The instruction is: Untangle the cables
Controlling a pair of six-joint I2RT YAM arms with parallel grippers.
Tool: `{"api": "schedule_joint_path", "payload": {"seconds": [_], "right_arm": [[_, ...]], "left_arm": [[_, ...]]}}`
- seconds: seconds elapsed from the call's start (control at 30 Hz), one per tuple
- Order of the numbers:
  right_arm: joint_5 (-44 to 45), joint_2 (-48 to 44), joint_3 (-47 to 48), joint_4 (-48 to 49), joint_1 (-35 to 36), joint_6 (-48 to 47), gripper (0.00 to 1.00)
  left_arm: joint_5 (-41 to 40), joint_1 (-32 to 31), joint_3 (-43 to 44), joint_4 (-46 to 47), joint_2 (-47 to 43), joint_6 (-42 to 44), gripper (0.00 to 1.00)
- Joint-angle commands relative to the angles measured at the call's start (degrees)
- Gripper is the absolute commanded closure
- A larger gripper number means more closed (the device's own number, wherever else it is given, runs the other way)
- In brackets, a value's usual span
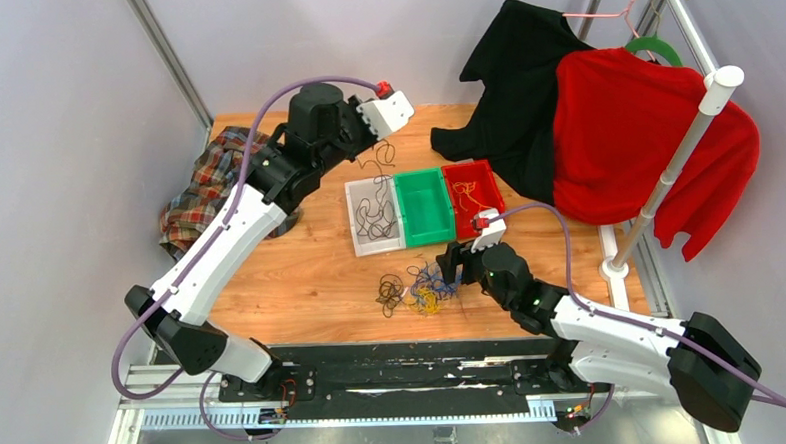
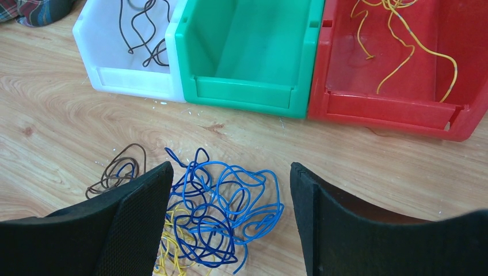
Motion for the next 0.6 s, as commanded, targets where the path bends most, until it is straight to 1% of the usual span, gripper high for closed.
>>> {"api": "schedule_joint_path", "payload": {"seconds": [0.0,0.1,0.23,0.37,0.47,0.57], "right_arm": [[0.8,-1.0,0.9,-0.9,-0.8,-0.6,0.26],[0.5,-0.9,0.7,-0.9,-0.8,-0.6,0.26],[0.0,-0.4,0.9,-0.7,-0.8,-0.5,0.26],[-0.3,0.0,1.1,-0.4,-0.8,-0.5,0.26],[-0.3,0.1,1.2,-0.3,-0.8,-0.4,0.26],[-0.4,0.1,1.1,-0.4,-0.8,-0.2,0.26]], "left_arm": [[-1.4,0.1,-2.3,2.8,0.0,1.2,1.0],[-2.3,0.1,0.1,3.9,0.1,1.3,1.0],[-3.3,0.3,8.1,6.7,0.9,3.1,1.0],[-5.2,0.3,14.5,13.2,2.3,5.7,0.99],[-5.6,0.3,15.1,16.2,2.2,6.3,1.0],[-6.0,0.3,11.2,18.5,0.3,5.5,1.0]]}}
